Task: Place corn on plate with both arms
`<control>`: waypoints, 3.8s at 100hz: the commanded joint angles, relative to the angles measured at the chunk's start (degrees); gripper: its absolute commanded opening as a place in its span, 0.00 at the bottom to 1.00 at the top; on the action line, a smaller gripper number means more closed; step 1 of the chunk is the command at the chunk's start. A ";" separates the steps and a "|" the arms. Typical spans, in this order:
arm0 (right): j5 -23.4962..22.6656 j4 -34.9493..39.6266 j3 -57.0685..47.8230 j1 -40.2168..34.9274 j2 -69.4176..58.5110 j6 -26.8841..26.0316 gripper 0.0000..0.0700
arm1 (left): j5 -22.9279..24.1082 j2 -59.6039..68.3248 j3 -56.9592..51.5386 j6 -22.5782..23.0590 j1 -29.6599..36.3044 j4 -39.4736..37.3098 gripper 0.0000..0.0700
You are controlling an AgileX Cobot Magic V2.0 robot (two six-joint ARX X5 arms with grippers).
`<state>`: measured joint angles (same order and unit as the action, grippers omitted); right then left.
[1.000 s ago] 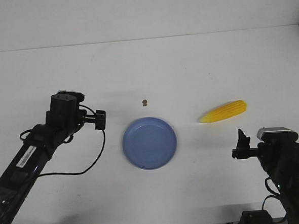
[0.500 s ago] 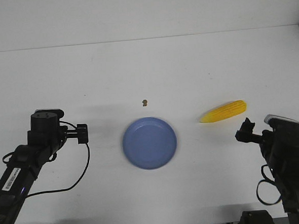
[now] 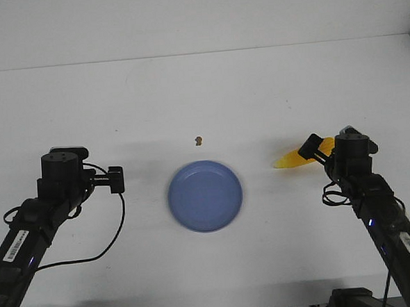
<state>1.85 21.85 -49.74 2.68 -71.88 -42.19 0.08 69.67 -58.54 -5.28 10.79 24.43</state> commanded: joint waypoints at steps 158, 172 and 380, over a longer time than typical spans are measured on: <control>-14.58 -17.92 -0.98 -33.62 -9.35 0.22 0.42 | -0.09 0.22 -0.81 -0.17 0.11 -0.11 1.00; -14.01 -18.45 -0.98 -34.60 -12.76 -0.83 0.51 | -0.11 0.22 -0.81 -0.17 0.11 -0.09 1.00; 2.08 2.21 19.23 -11.28 59.56 40.09 1.00 | 0.46 -44.35 24.90 -1.42 -1.18 -10.75 1.00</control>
<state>1.67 24.27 -30.00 -8.54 -12.23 -2.24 0.27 25.06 -33.06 -6.94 9.58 14.15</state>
